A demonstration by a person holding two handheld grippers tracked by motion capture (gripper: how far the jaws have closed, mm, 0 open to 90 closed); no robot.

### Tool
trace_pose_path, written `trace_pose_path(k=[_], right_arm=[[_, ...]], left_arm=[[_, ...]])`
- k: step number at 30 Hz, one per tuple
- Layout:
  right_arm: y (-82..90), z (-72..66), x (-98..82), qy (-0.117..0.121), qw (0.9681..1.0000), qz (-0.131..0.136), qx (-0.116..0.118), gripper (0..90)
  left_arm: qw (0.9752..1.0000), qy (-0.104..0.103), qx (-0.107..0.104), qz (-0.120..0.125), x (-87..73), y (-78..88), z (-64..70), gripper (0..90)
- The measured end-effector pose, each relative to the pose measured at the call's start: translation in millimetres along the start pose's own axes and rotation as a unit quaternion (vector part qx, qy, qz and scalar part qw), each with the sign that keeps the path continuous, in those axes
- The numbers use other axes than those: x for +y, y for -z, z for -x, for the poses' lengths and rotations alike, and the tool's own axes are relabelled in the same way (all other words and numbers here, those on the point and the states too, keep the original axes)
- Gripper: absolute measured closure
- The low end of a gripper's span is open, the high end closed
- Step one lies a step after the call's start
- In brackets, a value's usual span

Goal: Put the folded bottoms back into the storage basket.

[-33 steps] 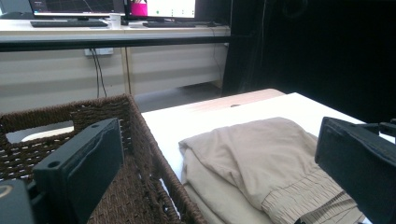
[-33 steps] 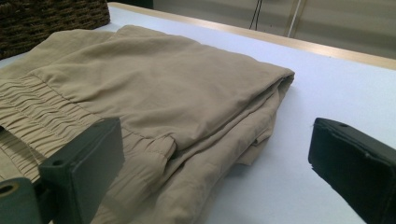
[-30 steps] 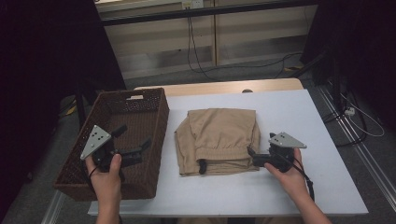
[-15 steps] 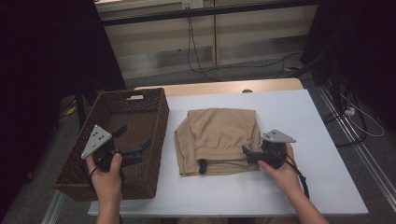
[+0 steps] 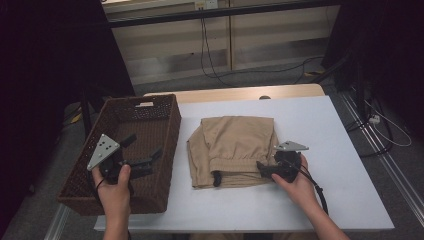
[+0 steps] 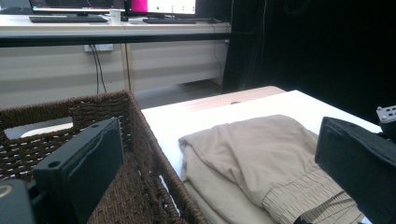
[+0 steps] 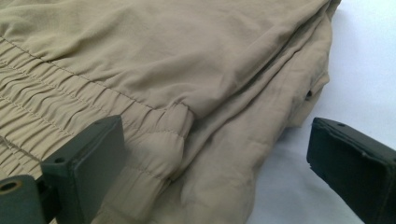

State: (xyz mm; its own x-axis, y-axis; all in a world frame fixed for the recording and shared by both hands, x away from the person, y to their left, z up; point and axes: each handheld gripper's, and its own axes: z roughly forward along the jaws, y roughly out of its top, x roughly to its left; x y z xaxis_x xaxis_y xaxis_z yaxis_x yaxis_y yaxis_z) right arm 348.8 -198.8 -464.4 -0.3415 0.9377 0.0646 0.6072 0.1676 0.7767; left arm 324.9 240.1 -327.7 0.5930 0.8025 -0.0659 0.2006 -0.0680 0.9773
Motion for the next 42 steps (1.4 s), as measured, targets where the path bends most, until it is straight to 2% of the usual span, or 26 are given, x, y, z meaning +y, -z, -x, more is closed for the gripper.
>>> trace_pose_path(k=[4, 8, 9, 14, 15, 17, 18, 19, 20, 22, 23, 24, 25, 28, 29, 33, 36, 42], right_arm=[[0.1, -1.0, -0.7, -0.003, 1.0, -0.004, -0.001, 4.3], [0.5, -0.9, -2.2, -0.021, 0.9997, -0.011, 0.0, 5.6], [1.5, -0.5, -2.8, -0.038, 0.9991, -0.017, 0.012, 11.4], [2.7, -1.5, -3.9, -0.046, 0.9986, -0.018, 0.02, 16.1], [4.1, -2.6, -3.7, -0.05, 0.9982, -0.02, 0.027, 23.3], [5.1, -3.9, -3.8, -0.055, 0.9978, -0.02, 0.03, 27.6], [5.6, -5.6, -3.8, -0.057, 0.9978, -0.019, 0.03, 35.5], [5.6, -5.6, -3.8, -0.057, 0.9978, -0.019, 0.03, 35.5], [7.1, -7.1, -4.5, -0.077, 0.994, -0.017, 0.076, 62.1], [7.2, -8.6, -5.2, -0.074, 0.9942, -0.014, 0.076, 62.5], [7.5, -9.7, -5.1, -0.071, 0.9946, -0.013, 0.074, 65.2], [8.2, -9.9, -4.8, -0.081, 0.9936, -0.015, 0.077, 67.9], [8.6, -11.4, -4.6, -0.075, 0.9943, -0.009, 0.075, 72.8], [9.4, -9.5, -3.8, -0.076, 0.9939, -0.008, 0.079, 75.2], [10.1, -6.0, -3.8, -0.085, 0.9923, -0.007, 0.09, 76.3], [13.1, -5.0, -3.2, -0.078, 0.993, -0.006, 0.089, 77.0], [19.2, -4.5, -4.3, -0.075, 0.9932, -0.001, 0.09, 77.0], [31.1, 3.5, -11.4, -0.079, 0.9924, 0.002, 0.094, 76.9]], left_arm=[[1.0, 0.002, 0.0, -0.002, -0.9, -1.0, 0.0, 1.5], [1.0, 0.001, 0.0, -0.004, -1.2, -1.2, 0.4, 1.5], [1.0, 0.001, 0.0, -0.004, -1.1, -1.3, 0.7, 1.6], [1.0, 0.002, 0.0, -0.005, -0.9, -1.8, 1.2, 1.6], [1.0, 0.001, -0.001, -0.007, -1.0, -2.1, 1.3, 1.6], [1.0, 0.002, -0.001, -0.008, -0.8, -2.1, 1.8, 1.6], [1.0, 0.005, -0.003, -0.006, 0.4, -1.8, 2.2, 1.6], [1.0, 0.005, -0.003, -0.006, 0.4, -1.8, 2.2, 1.6], [1.0, 0.006, -0.003, -0.006, 1.1, -1.4, 2.8, 1.6], [1.0, 0.006, -0.004, -0.005, 2.2, -1.3, 4.0, 1.6], [1.0, 0.005, -0.005, -0.006, 2.6, -1.3, 4.3, 1.6], [1.0, 0.004, -0.005, -0.006, 2.7, -1.6, 4.9, 1.6], [1.0, 0.003, -0.005, -0.008, 2.8, -2.1, 5.3, 1.6], [0.9998, 0.008, -0.011, -0.014, 2.7, -5.4, 7.8, 1.6], [0.9997, 0.005, -0.015, -0.016, 2.9, -6.8, 8.7, 1.6], [0.9996, 0.004, -0.023, -0.016, 4.2, -12.7, 14.8, 1.6], [0.9994, -0.005, -0.029, -0.016, 7.4, -14.0, 19.8, 1.6], [0.9991, 0.002, -0.041, -0.01, 12.2, -25.0, 32.2, 1.5]])
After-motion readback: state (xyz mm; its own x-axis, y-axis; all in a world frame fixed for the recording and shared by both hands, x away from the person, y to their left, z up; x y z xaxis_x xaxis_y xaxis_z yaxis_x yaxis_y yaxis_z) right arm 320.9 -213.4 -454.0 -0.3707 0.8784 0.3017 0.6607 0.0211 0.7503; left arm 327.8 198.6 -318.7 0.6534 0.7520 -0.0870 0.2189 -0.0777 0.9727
